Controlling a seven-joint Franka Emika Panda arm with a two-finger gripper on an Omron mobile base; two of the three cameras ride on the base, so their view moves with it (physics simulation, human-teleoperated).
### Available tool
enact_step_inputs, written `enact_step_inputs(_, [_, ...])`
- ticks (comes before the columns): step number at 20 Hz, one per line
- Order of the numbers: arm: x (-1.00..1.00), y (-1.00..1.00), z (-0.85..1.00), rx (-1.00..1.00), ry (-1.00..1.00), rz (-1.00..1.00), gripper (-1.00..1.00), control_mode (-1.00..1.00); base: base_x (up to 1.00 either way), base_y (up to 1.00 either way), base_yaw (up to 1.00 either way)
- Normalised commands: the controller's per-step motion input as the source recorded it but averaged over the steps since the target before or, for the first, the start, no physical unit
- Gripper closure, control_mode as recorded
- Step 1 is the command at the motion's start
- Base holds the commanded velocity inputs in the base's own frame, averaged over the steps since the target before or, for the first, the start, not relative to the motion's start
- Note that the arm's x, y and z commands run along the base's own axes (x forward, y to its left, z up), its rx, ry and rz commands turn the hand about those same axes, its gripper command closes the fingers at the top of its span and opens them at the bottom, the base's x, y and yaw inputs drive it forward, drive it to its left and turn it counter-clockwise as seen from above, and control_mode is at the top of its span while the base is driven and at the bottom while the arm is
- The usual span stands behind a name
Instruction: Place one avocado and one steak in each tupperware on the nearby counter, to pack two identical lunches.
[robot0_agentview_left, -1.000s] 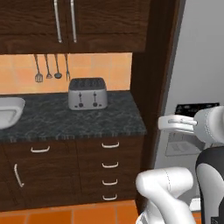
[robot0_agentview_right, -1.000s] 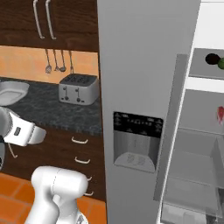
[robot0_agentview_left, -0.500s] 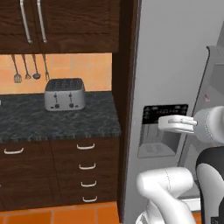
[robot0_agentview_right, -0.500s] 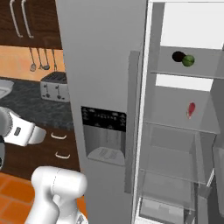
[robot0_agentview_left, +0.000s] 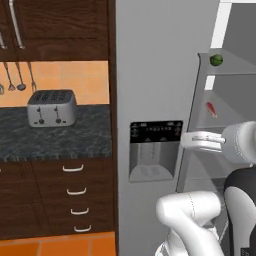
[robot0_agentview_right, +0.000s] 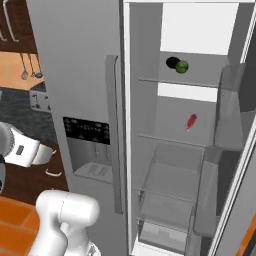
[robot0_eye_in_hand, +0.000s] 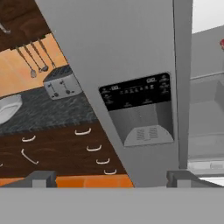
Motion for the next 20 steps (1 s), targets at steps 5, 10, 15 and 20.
enact_step_inputs(5, [0.0,0.0,0.0,0.0,0.0,0.0,-1.0,1.0,0.0,-0.51,0.03])
enact_step_inputs(10, [0.0,0.0,0.0,0.0,0.0,0.0,-1.0,1.0,0.0,-0.51,0.03])
enact_step_inputs(15, [0.0,0.0,0.0,0.0,0.0,0.0,-1.0,1.0,0.0,-0.38,0.02])
enact_step_inputs(20, [0.0,0.0,0.0,0.0,0.0,0.0,-1.0,1.0,0.0,-0.01,0.0])
